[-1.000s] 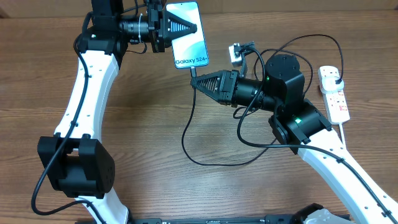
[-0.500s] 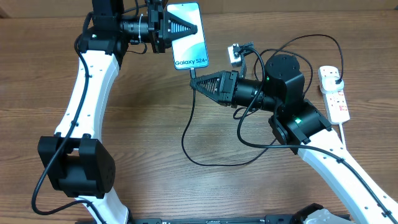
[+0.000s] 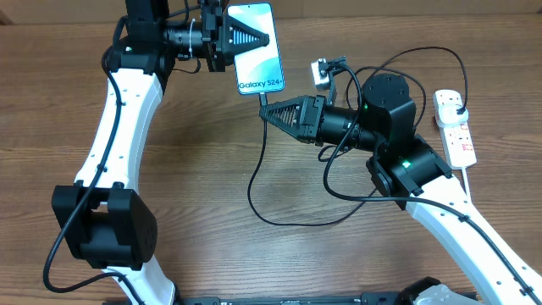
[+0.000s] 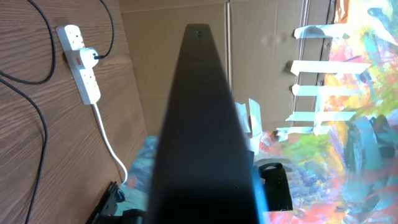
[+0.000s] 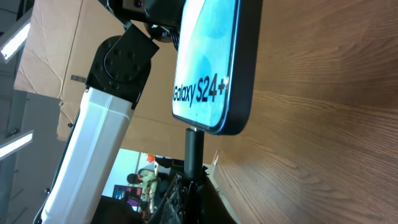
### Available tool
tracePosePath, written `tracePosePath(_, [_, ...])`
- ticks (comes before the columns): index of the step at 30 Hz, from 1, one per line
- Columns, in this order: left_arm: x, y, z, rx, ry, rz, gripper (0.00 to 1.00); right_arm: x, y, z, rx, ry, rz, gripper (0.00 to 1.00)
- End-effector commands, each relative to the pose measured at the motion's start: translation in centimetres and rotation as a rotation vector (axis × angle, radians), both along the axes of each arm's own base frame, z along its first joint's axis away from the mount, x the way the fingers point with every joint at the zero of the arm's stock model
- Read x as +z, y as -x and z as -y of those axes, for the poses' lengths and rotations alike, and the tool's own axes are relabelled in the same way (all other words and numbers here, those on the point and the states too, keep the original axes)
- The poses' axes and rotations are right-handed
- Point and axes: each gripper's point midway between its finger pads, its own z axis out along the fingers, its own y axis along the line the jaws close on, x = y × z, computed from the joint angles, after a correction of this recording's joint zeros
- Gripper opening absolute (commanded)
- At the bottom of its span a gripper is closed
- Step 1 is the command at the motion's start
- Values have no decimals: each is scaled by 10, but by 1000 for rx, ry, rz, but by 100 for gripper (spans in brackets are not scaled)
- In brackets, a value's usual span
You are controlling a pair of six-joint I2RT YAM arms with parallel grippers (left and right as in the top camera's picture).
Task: Plug charger to phone and switch on socket
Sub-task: 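Push the USB-C plug upward into the phone's bottom port with the right gripper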
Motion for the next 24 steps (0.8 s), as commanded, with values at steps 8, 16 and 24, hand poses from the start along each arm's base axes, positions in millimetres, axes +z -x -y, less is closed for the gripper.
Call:
tracePosePath(8, [14, 34, 23, -168, 53, 49, 4, -16, -46, 12, -167, 21, 3, 4])
tracePosePath(16, [14, 34, 23, -168, 53, 54, 4, -17, -59, 27, -193, 10, -7, 4])
tracePosePath(24, [14, 37, 28, -180, 54, 67, 4, -15, -68, 43, -213, 3, -5, 4])
